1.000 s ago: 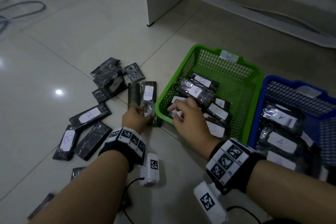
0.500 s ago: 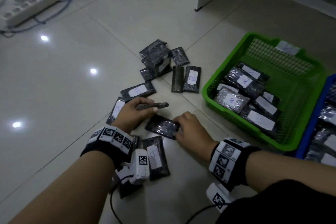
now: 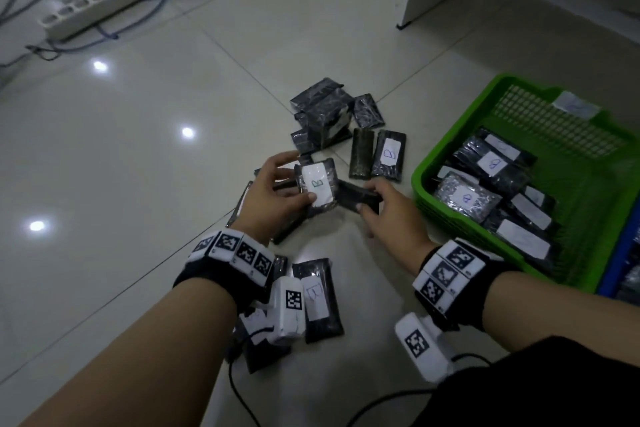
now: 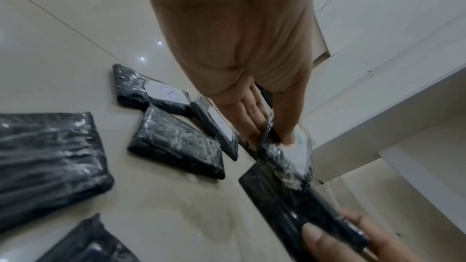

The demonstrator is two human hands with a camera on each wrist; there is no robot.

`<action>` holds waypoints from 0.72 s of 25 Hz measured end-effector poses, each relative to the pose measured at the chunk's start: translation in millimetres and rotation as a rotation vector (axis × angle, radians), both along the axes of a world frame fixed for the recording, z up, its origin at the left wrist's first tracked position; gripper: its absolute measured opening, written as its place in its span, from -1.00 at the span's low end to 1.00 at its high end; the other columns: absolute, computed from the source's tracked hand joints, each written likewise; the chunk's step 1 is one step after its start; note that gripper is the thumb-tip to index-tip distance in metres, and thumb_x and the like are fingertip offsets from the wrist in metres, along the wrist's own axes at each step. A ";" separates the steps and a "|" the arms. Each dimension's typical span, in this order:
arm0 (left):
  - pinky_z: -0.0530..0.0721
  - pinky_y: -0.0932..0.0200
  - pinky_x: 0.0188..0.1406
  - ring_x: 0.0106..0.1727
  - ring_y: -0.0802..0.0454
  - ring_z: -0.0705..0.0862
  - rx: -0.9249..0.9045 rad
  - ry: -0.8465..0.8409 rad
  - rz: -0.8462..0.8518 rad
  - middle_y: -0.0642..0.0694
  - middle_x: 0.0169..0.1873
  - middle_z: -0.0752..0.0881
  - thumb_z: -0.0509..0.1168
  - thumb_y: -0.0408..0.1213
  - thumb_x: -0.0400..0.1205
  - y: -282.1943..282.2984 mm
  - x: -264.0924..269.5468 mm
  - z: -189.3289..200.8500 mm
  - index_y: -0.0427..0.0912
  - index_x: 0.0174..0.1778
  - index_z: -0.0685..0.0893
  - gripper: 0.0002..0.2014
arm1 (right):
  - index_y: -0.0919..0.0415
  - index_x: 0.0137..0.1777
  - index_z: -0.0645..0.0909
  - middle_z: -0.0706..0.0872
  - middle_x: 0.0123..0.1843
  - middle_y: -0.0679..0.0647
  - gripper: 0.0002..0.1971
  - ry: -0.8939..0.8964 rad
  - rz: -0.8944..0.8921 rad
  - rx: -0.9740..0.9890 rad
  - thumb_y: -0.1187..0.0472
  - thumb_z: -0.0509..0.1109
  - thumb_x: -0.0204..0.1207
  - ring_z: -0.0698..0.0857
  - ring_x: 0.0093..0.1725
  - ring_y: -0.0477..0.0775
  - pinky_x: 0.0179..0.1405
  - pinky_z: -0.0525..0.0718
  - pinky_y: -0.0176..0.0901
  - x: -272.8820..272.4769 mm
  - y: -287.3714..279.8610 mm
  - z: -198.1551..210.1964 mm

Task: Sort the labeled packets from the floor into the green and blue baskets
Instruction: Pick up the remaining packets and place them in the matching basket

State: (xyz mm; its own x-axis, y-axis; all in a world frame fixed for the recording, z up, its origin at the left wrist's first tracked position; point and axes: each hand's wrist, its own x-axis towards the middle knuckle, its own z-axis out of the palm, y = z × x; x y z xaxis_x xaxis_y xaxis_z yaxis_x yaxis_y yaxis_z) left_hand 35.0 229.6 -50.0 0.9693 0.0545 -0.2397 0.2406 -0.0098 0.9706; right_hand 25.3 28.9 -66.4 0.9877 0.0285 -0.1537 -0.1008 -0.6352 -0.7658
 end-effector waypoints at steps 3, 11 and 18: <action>0.76 -0.09 -0.03 0.00 -0.14 0.75 -0.139 0.000 0.040 -0.16 -0.03 0.71 0.44 -0.59 0.44 -15.4 11.1 1.3 -0.11 0.35 0.52 -0.42 | -0.18 -0.10 0.56 0.72 -0.03 -0.01 -0.73 -0.089 -0.164 0.270 0.31 0.39 0.53 0.79 -0.37 0.08 -0.39 0.78 -0.07 8.5 -14.8 21.2; 0.72 -0.05 0.02 -0.03 -0.01 0.74 -0.427 0.020 -0.008 -0.15 0.01 0.75 0.28 -0.56 0.57 -72.4 41.3 14.6 -0.23 0.36 0.56 -0.58 | 0.08 -0.06 0.63 0.61 0.11 0.05 -0.90 -0.282 -0.307 0.285 0.25 0.46 0.48 0.61 0.01 -0.15 -0.01 0.64 -0.32 17.9 -78.7 34.6; 0.75 0.04 0.03 0.02 -0.06 0.70 -0.323 -0.004 -0.164 -0.22 0.05 0.69 0.32 -0.48 0.59 -152.5 46.1 17.1 -0.17 0.25 0.66 -0.68 | 0.05 0.08 0.62 0.71 0.01 0.02 -0.81 -0.264 -0.692 0.365 0.31 0.36 0.54 0.68 -0.07 0.00 -0.06 0.70 -0.06 13.3 -158.9 28.1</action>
